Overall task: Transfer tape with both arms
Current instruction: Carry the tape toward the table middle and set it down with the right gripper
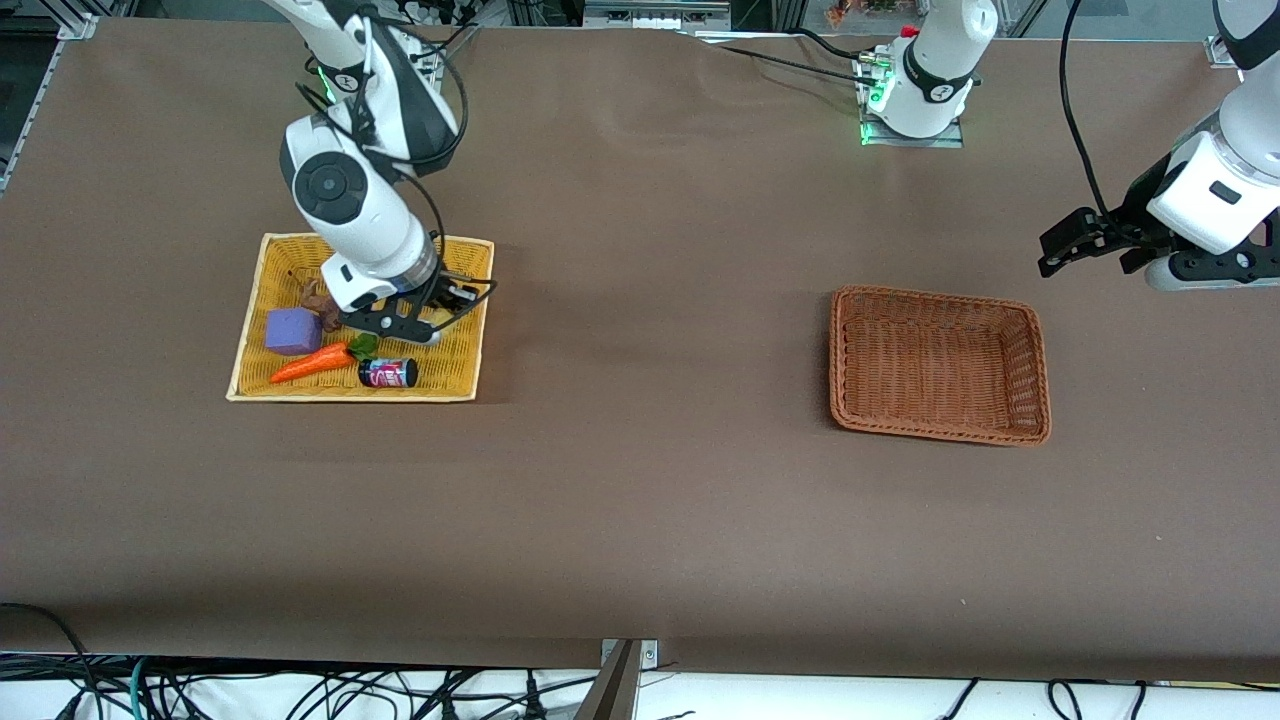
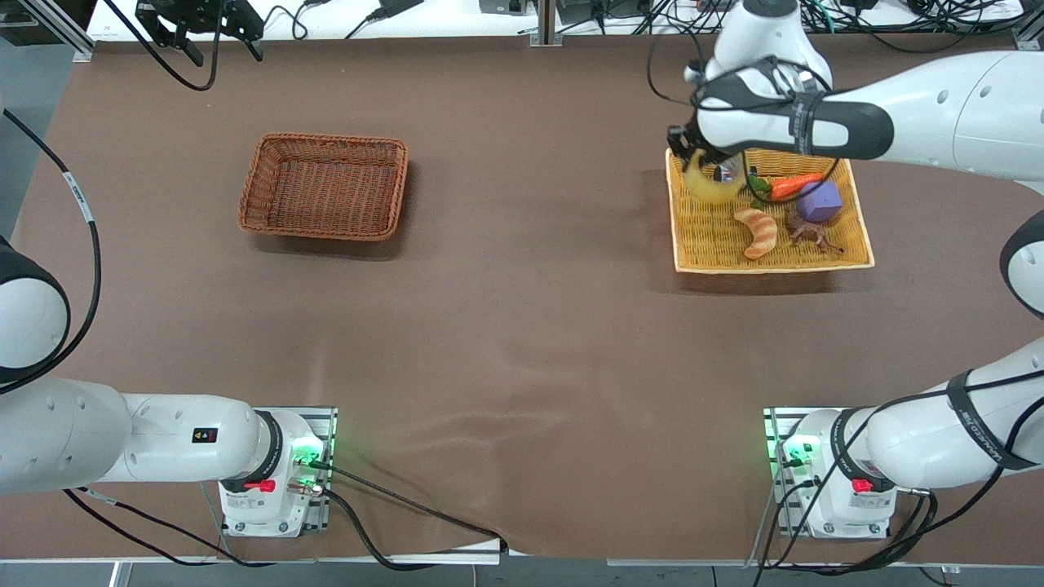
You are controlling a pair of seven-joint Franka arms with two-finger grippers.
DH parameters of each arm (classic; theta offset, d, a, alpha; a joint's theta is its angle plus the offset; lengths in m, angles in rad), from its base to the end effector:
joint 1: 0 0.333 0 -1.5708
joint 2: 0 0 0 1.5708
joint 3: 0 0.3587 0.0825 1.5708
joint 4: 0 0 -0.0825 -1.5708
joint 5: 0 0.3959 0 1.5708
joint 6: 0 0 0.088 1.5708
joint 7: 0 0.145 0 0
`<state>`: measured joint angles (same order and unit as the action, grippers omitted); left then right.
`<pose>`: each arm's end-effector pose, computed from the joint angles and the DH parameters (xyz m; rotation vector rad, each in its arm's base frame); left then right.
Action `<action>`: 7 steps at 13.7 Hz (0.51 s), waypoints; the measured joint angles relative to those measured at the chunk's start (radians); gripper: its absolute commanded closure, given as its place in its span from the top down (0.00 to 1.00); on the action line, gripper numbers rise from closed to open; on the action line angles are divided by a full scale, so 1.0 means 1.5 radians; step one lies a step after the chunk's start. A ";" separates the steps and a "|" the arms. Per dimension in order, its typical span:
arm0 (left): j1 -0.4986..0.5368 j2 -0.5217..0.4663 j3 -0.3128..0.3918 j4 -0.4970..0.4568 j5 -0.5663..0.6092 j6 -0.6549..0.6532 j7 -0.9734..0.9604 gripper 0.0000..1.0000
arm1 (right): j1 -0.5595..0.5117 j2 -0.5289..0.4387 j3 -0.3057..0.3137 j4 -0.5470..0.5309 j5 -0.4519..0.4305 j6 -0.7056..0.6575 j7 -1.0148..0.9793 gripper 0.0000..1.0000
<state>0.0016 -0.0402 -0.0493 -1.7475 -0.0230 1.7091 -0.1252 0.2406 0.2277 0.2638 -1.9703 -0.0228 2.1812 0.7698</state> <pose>0.5589 -0.0302 0.5777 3.1182 0.1259 -0.0001 0.5424 0.2915 0.3564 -3.0880 0.4013 0.0482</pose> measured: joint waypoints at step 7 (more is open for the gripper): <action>0.000 0.000 0.000 0.000 0.000 0.000 0.000 1.00 | 0.205 0.250 0.005 0.321 -0.010 -0.018 0.326 0.00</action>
<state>0.0018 -0.0396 -0.0492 -1.7471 -0.0230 1.7089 -0.1252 0.5481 0.6028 0.2713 -1.4892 -0.0385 2.1536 1.2590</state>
